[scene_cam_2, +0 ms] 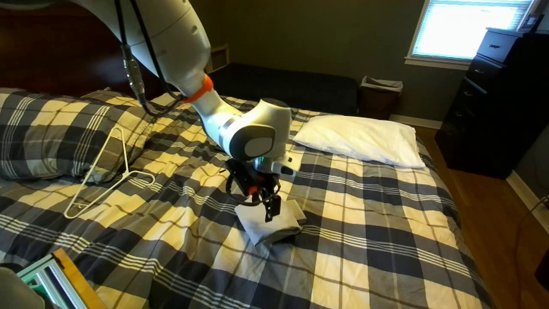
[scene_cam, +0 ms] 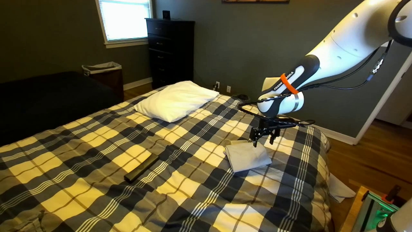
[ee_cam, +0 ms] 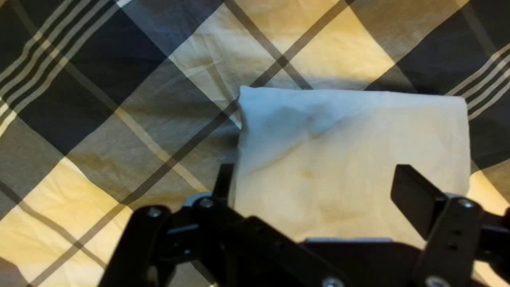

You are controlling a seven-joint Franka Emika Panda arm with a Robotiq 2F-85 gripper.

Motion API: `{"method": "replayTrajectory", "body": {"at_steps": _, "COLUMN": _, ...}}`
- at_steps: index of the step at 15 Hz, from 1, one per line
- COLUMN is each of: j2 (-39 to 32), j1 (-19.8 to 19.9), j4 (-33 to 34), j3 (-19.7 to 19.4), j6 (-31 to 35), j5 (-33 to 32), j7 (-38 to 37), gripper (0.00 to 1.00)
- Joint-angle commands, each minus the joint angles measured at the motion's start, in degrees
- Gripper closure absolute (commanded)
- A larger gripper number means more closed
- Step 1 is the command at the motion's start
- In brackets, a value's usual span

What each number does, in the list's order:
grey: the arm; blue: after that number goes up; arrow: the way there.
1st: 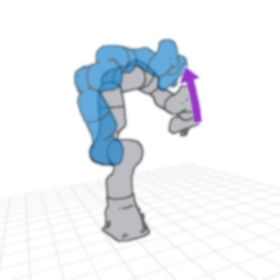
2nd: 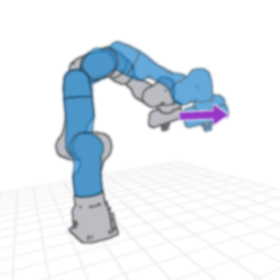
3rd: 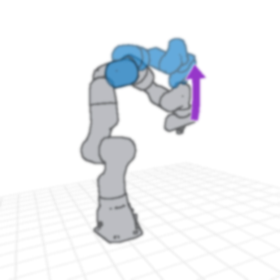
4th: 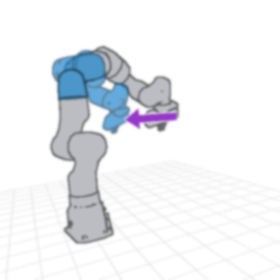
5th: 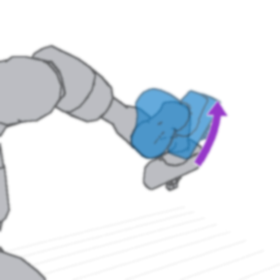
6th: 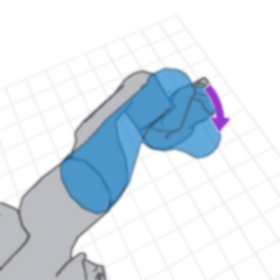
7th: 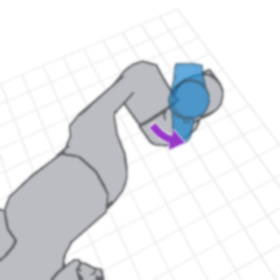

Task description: Put the grey clothing on the book

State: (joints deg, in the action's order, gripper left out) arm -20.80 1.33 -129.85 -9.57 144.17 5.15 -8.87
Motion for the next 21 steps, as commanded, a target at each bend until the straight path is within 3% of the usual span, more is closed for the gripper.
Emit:
{"method": "replayTrajectory", "body": {"at_steps": 1, "j2": -0.16, "j1": -5.04, "j4": -0.37, "j3": -2.16, "j6": 4.23, "j5": -11.92, "j7": -9.40, "gripper": 0.00}}
{"method": "replayTrajectory", "body": {"at_steps": 5, "j2": -4.94, "j1": -4.56, "j4": 2.25, "j3": -2.03, "j6": 11.11, "j5": -13.73, "j7": -11.73, "gripper": 0.00}}
{"method": "replayTrajectory", "body": {"at_steps": 9, "j2": -10.00, "j1": -0.74, "j4": 4.33, "j3": 1.42, "j6": 16.02, "j5": -6.10, "j7": -8.71, "gripper": 0.00}}
{"method": "replayTrajectory", "body": {"at_steps": 15, "j2": -16.36, "j1": 3.39, "j4": 8.12, "j3": 5.98, "j6": 18.34, "j5": 1.62, "j7": -4.41, "gripper": 0.00}}
{"method": "replayTrajectory", "body": {"at_steps": 21, "j2": -21.47, "j1": 6.61, "j4": 13.32, "j3": 5.90, "j6": 16.20, "j5": 3.97, "j7": -3.24, "gripper": 0.00}}
